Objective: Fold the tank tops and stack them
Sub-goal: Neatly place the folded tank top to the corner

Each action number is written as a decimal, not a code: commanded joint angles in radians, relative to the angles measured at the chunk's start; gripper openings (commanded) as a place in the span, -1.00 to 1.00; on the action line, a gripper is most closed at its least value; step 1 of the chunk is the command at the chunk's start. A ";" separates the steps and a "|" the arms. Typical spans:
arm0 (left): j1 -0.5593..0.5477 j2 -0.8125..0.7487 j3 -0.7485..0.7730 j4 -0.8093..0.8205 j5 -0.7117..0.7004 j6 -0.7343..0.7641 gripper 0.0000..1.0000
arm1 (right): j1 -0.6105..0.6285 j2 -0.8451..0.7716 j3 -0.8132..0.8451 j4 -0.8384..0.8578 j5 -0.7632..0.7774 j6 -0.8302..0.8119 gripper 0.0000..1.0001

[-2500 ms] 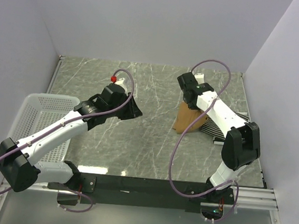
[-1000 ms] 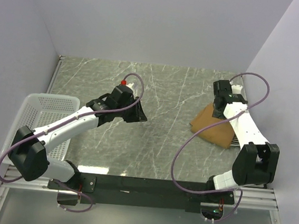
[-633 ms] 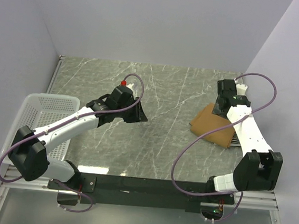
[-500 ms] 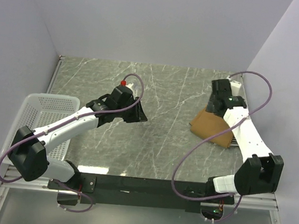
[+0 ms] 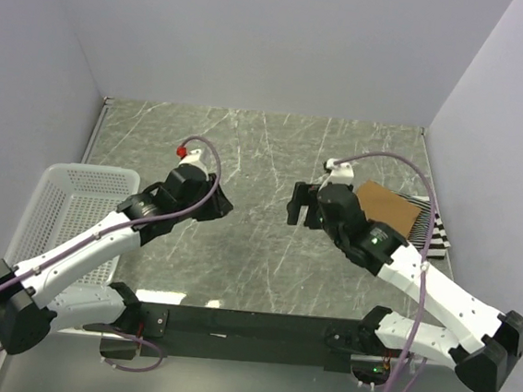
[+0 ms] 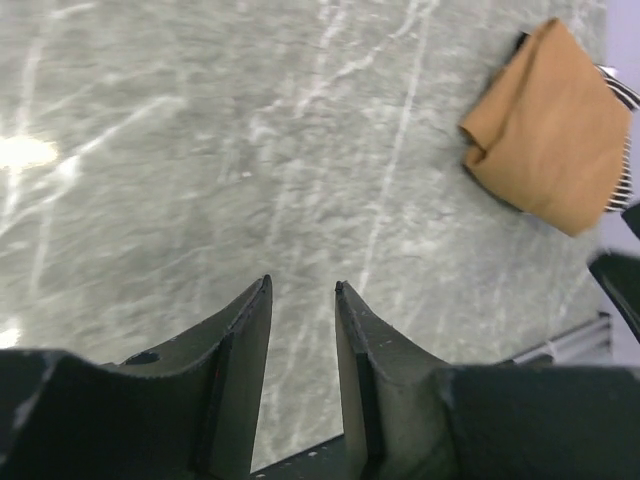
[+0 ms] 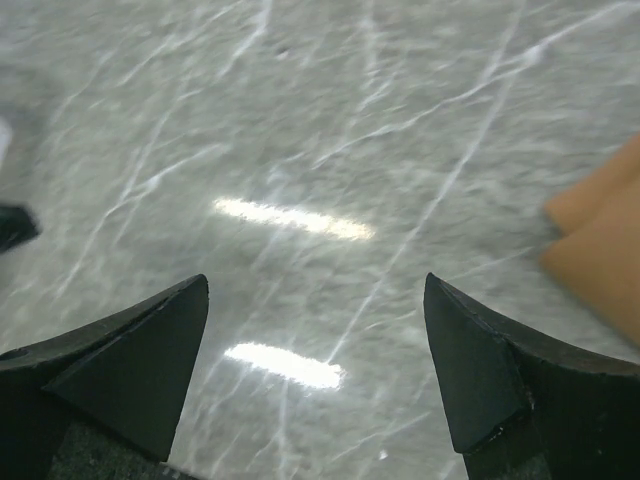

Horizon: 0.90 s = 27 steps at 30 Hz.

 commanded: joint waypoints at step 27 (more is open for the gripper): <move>-0.015 -0.211 -0.153 0.015 -0.120 0.011 -0.22 | 0.032 -0.429 -0.323 0.093 0.111 0.131 0.92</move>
